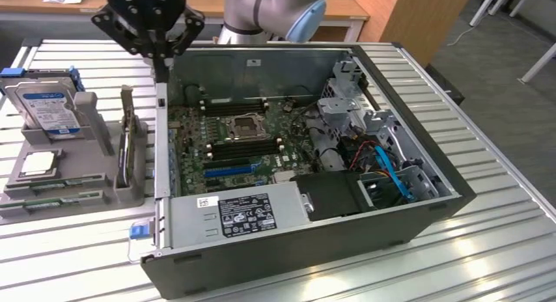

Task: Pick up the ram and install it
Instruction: 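Reach for the ram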

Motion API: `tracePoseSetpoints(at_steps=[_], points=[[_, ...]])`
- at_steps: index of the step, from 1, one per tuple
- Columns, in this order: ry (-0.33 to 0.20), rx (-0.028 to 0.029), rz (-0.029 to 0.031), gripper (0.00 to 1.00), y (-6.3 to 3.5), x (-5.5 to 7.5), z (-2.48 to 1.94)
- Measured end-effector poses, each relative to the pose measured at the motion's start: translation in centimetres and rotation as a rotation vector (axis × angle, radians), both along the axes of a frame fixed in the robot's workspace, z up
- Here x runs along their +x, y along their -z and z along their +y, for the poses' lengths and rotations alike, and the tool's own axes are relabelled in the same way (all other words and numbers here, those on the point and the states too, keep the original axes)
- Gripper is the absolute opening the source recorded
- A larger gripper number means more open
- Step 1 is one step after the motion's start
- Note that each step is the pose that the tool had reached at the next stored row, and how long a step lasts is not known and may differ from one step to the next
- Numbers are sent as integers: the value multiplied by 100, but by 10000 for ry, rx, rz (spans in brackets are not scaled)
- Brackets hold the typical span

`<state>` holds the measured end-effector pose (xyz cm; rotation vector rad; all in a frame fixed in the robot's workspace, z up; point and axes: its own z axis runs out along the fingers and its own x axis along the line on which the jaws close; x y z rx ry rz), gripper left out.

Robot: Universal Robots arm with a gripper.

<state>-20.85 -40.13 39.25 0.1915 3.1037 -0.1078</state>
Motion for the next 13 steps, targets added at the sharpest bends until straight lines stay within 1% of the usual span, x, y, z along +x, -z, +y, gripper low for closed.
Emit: tracePoseSetpoints(at_steps=[9,10,11,12,13], points=[[0,1,-1,11,18,-409,0],[1,1,-1,16,19,-455,0],[0,1,0,16,20,-500,0],[-1,0,0,23,21,-544,0],[0,0,0,23,23,-590,0]])
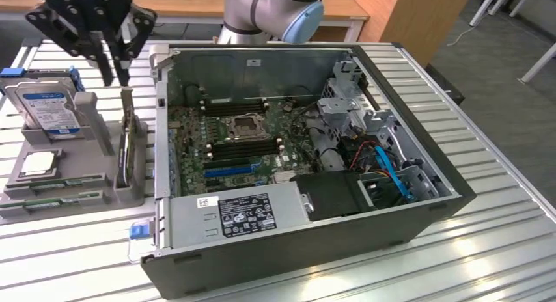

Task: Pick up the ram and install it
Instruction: 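Reach for the ram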

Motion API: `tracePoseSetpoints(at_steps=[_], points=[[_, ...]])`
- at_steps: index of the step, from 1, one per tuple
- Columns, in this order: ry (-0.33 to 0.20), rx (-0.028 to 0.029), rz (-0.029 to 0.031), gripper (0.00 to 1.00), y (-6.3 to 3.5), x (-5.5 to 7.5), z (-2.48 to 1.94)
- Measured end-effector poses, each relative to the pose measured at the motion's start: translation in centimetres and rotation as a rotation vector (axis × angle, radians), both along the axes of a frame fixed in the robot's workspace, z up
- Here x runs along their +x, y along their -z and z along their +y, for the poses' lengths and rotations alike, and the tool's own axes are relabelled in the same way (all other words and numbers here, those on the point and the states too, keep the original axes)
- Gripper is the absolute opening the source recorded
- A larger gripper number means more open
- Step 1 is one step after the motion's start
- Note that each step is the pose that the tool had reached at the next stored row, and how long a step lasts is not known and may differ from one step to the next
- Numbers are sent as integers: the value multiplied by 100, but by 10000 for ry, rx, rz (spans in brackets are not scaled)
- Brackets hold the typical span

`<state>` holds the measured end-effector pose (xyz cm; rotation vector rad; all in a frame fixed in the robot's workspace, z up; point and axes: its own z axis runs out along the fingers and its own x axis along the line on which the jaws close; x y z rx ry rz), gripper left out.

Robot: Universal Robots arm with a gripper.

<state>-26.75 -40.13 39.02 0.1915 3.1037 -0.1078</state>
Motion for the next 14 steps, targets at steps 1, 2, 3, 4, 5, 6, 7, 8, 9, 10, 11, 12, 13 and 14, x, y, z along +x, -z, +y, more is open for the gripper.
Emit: tracePoseSetpoints(at_steps=[1,2,3,4,5,6,7,8,9,10,11,12,13,14], points=[[0,1,-1,30,2,-45,0],[0,0,-1,30,3,-90,0],[0,0,0,30,4,-135,0],[0,0,0,30,6,-179,0],[0,0,0,30,8,-229,0],[0,1,-1,30,10,-273,0],[1,0,0,30,11,-318,0],[0,0,0,30,13,-362,0],[-1,0,0,30,14,-408,-1],[-1,0,0,30,16,-452,0],[0,0,0,30,18,-501,0],[-1,1,-1,30,19,-545,-3],[-8,0,0,30,20,-580,-8],[-16,0,-1,30,21,-613,-13]])
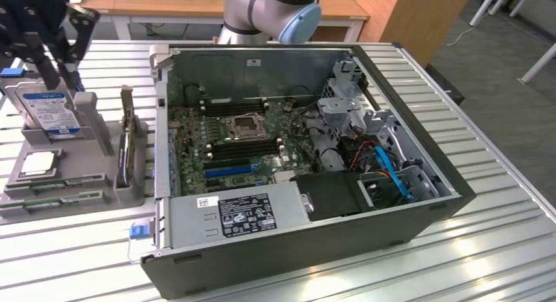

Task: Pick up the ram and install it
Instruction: 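Reach for the ram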

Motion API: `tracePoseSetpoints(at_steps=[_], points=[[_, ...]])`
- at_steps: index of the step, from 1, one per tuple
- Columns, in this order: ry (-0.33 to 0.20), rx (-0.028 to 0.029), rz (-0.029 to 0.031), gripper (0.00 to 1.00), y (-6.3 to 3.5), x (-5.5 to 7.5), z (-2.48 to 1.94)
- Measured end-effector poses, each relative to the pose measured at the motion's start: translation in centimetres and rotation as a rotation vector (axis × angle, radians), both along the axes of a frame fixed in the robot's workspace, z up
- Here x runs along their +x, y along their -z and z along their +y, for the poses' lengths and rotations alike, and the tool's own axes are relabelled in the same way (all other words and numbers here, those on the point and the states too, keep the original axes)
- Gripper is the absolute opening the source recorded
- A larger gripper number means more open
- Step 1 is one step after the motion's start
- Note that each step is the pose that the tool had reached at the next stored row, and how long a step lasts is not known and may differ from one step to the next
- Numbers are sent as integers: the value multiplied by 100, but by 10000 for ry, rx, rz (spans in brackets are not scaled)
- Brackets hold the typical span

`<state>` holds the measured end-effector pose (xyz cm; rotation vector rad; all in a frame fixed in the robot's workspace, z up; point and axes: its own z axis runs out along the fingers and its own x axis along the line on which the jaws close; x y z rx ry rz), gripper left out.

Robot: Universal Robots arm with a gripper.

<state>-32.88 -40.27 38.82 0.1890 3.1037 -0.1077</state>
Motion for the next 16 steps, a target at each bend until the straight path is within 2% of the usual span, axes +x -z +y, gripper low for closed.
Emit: tracePoseSetpoints(at_steps=[5,16], points=[[-437,1,0,30,3,-53,-11],[-2194,0,-1,30,6,-76,-10]])
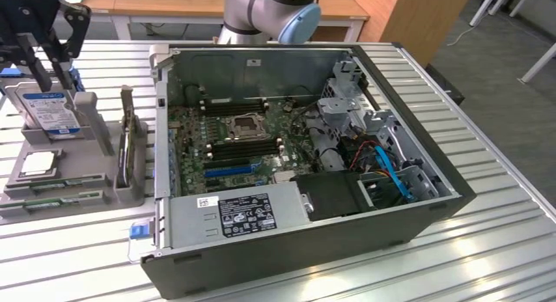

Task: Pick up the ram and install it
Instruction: 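Reach for the ram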

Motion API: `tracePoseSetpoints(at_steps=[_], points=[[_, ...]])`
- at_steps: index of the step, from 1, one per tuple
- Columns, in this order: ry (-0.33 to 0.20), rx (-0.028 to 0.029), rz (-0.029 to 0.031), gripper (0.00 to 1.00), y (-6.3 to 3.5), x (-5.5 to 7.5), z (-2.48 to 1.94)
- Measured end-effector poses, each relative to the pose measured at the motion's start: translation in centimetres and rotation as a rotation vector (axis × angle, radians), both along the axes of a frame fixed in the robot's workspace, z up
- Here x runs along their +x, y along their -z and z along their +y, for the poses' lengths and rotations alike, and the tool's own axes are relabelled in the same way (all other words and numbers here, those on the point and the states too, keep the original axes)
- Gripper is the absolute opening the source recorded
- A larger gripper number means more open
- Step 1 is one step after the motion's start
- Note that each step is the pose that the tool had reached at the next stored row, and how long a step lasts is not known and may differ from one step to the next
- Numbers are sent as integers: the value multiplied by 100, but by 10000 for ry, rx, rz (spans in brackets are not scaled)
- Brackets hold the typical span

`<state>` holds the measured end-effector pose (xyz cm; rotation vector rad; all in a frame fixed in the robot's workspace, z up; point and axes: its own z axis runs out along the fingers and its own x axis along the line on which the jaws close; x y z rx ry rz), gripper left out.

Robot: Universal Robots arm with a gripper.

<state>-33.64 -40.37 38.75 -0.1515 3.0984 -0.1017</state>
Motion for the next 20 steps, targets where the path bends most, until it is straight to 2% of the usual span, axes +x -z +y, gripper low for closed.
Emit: tracePoseSetpoints(at_steps=[6,16,20], points=[[-124,-5,2,30,2,-221,-1],[-1821,-5,1,30,13,-227,-1],[-2353,-44,6,30,16,-226,-2]])
